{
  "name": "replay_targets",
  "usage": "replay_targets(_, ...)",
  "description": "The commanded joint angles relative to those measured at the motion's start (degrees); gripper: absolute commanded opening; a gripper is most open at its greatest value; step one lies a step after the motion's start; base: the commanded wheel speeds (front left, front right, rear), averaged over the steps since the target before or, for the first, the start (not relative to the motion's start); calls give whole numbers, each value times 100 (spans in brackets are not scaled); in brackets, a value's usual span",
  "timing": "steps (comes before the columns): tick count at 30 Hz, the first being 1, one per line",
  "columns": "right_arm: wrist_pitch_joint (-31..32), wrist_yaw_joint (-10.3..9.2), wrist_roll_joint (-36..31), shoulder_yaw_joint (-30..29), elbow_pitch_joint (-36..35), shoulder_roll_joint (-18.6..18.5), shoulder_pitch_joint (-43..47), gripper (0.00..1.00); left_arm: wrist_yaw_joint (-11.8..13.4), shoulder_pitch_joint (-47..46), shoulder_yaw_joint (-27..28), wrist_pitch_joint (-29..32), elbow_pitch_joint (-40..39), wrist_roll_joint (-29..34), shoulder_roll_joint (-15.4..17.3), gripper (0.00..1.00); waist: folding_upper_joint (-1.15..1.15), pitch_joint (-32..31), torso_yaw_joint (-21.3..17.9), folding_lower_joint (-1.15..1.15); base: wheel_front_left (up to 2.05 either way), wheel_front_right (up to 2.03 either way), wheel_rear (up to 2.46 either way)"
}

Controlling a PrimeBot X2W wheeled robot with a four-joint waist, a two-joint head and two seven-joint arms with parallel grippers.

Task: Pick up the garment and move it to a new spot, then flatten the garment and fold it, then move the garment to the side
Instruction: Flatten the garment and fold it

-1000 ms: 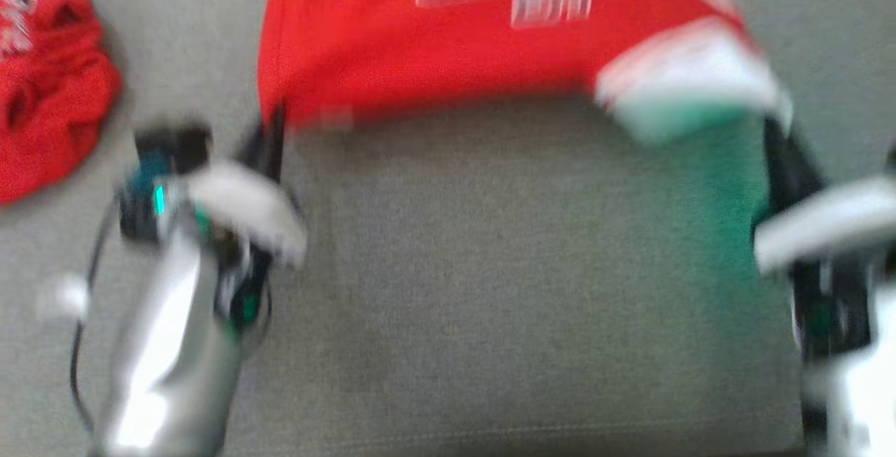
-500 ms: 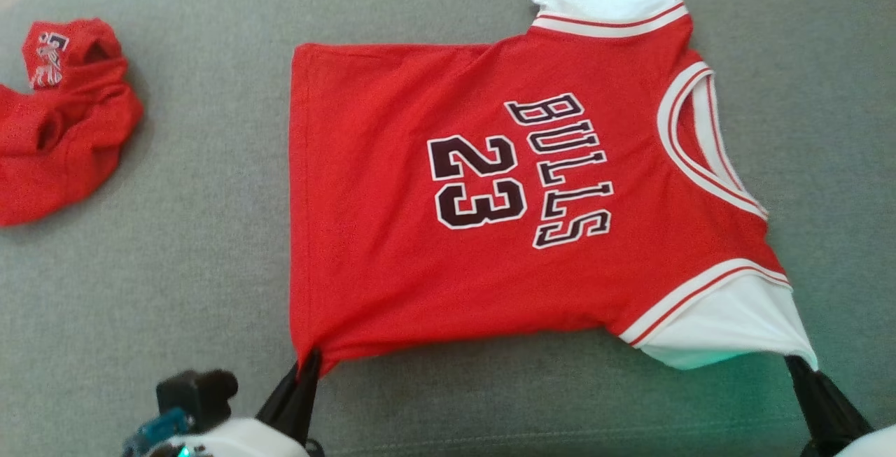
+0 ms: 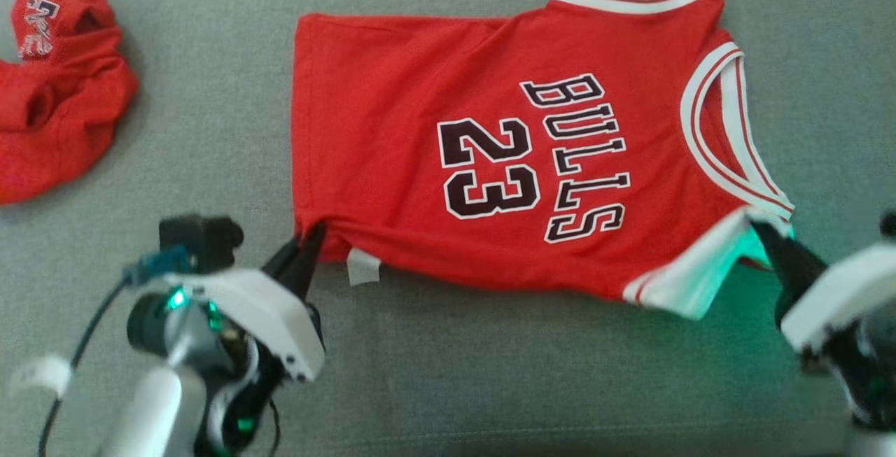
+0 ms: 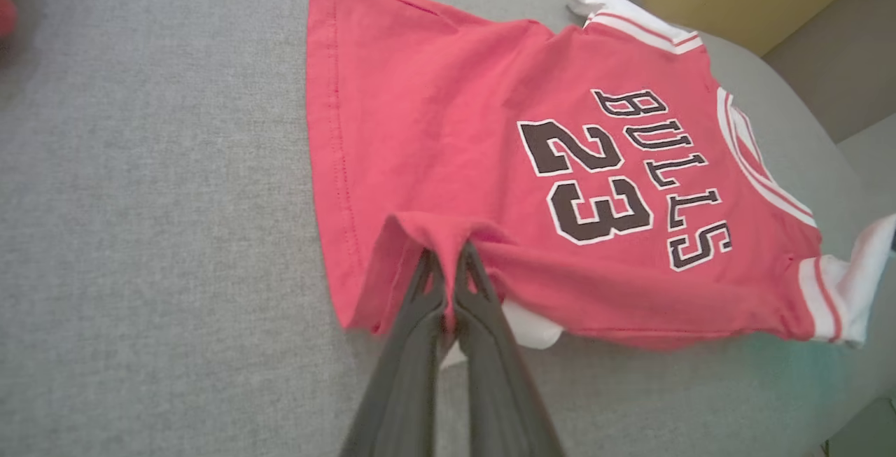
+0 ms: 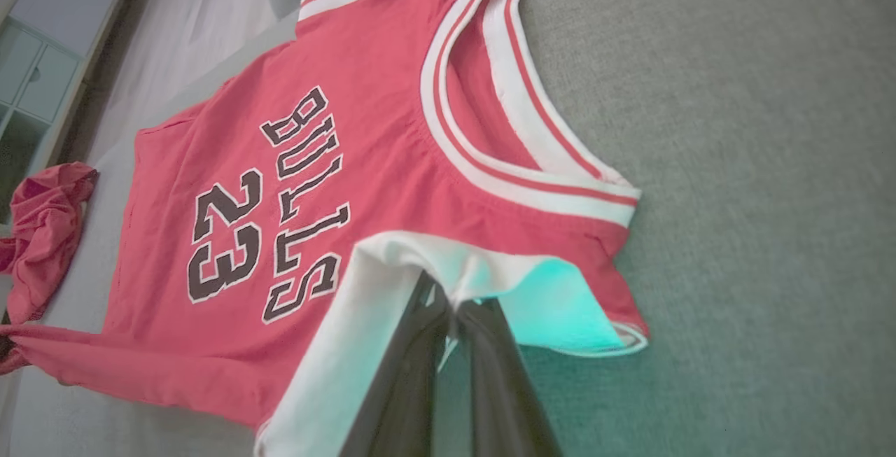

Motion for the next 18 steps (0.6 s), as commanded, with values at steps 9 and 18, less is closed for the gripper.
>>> replay_targets(9, 398, 42, -521, 37, 696, -243, -1542, 0, -187, -1113, 118, 490, 726, -26, 273, 0, 0, 244, 74, 1, 0, 0, 0)
replay_targets(18, -500, 42, -711, 219, 1024, -450, -2012, 100, -32, -1321, 213, 183, 1084, 84, 224, 100, 0, 280, 34, 1, 0, 0, 0)
